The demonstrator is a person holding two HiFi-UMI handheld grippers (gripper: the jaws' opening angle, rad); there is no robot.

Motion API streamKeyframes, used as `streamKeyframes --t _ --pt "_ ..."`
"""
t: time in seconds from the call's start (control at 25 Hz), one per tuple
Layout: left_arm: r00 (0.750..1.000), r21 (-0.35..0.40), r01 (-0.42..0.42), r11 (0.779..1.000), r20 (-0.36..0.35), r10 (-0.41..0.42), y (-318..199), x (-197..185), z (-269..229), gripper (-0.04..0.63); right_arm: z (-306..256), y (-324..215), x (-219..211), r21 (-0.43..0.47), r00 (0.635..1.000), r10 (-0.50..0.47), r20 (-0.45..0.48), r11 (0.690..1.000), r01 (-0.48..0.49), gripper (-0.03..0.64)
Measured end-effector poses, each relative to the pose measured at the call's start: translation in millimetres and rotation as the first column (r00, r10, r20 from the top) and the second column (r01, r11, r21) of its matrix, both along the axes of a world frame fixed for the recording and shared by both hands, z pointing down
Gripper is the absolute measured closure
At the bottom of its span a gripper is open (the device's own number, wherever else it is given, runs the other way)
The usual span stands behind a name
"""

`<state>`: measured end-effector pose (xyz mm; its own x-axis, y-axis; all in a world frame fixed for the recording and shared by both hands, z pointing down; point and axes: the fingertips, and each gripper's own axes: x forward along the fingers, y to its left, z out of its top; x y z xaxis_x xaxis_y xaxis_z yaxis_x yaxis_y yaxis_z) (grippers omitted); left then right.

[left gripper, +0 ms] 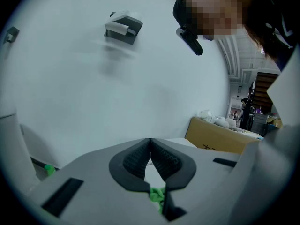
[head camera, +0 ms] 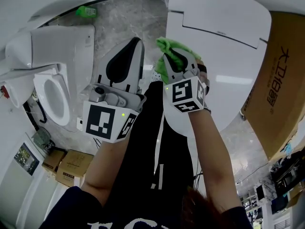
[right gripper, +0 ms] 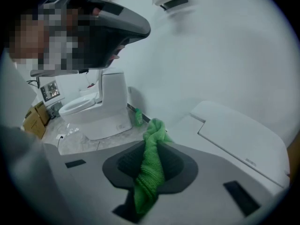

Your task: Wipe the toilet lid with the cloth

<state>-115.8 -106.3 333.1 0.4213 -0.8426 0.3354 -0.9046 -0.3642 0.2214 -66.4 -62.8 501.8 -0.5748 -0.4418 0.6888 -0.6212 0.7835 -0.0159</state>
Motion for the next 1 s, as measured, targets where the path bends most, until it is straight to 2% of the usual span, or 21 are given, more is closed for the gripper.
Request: streamKeyframes --t 0.16,0.32,0.44,0.64,1.0 --pt "1.000 0.001 -0.008 1.000 0.004 0.008 -1 6 0 0.574 0 11 -5 -0.010 0.997 -0.079 0.007 0.997 0.079 0.531" --pt "1.000 0.003 -0.017 1.000 0.004 0.017 -4 13 0 0.574 0 29 -5 -0.031 0.979 -0.205 0.022 0.978 0.205 0.531" --pt "1.000 0.004 -0.026 1.000 0.004 0.026 -6 22 -1 0.574 1 39 3 -0.041 0.974 -0.224 0.027 0.973 0.225 0.531" --pt "0.999 0.007 -0.051 0.999 0.004 0.051 -8 40 -1 0.574 2 39 27 -0.036 0.985 -0.167 0.027 0.985 0.168 0.532" --pt "0.998 0.003 -0.064 0.998 0.007 0.064 -4 54 0 0.574 1 22 99 -0.014 0.999 0.045 0.022 0.999 -0.045 0.532"
